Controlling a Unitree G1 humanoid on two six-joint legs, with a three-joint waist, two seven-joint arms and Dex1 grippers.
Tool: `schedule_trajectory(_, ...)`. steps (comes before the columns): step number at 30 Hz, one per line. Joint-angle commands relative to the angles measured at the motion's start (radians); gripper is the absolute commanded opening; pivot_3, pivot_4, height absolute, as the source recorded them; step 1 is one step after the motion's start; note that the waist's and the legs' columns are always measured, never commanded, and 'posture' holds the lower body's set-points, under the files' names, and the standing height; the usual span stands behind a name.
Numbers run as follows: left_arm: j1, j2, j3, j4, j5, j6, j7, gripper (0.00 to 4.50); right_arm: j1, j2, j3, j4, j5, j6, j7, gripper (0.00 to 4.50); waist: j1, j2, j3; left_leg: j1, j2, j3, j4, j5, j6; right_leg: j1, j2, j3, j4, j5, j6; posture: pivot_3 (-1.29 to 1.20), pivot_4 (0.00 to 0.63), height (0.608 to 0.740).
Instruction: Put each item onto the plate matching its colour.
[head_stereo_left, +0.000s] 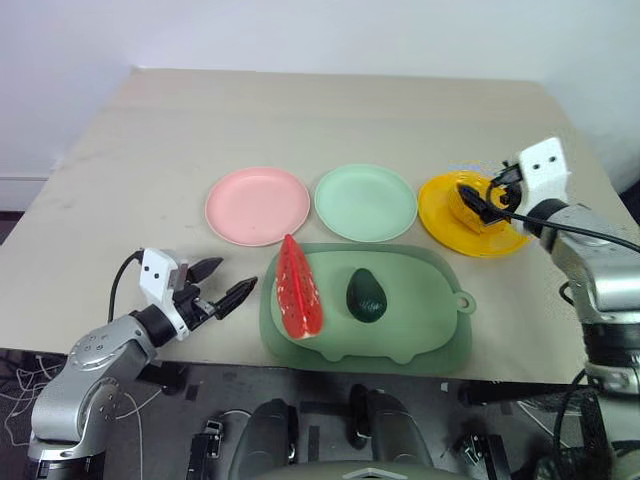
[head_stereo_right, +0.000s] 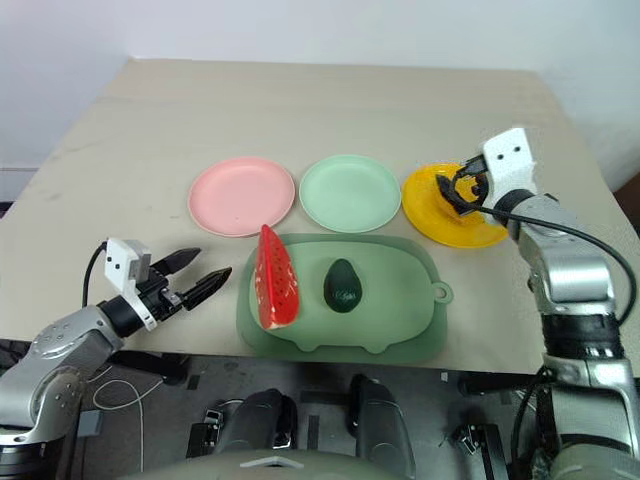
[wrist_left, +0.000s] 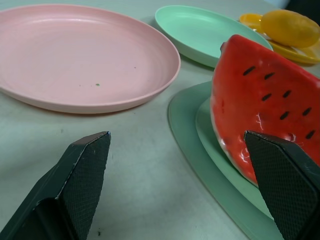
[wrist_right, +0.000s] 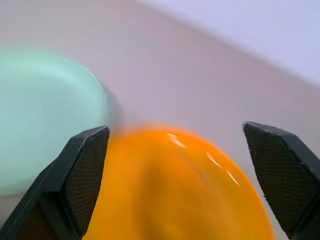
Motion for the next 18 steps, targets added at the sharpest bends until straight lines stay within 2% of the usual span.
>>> schedule_trajectory(1,-0.016,0.014,0.002,-0.008,-0.004,-0.008,-0.021,4.50,0.112,-0.011,-0.049,-0.250,0.218,0.179,0.043,4.48,0.000,0.000,0.000,0.000,0.000,0.000,0.000,0.000,0.000,0.000,0.000,0.000,0.000,0.000,0.000,0.00,0.150,0.740)
schedule_trajectory(7,-0.047,0.015,-0.010,0.014,0.002,-0.009,-0.032,4.50,0.211,0.105,0.010,-0.478,0.457,0.380,-0.147,4.48,-0.001,0.000,0.000,0.001,0.000,0.001,0.001,0.000,0.000,0.000,0.000,0.001,0.000,-0.002,-0.003,0.00,0.150,0.740)
schedule_trajectory(18,-0.029,0.022,-0.006,0.000,-0.003,-0.008,-0.038,4.50,0.169,0.184,0.152,-0.451,0.496,0.542,-0.352,4.48,-0.001,0.000,0.000,0.000,0.000,0.001,0.001,0.000,0.000,0.000,-0.001,0.001,0.000,-0.002,-0.003,0.00,0.150,0.740)
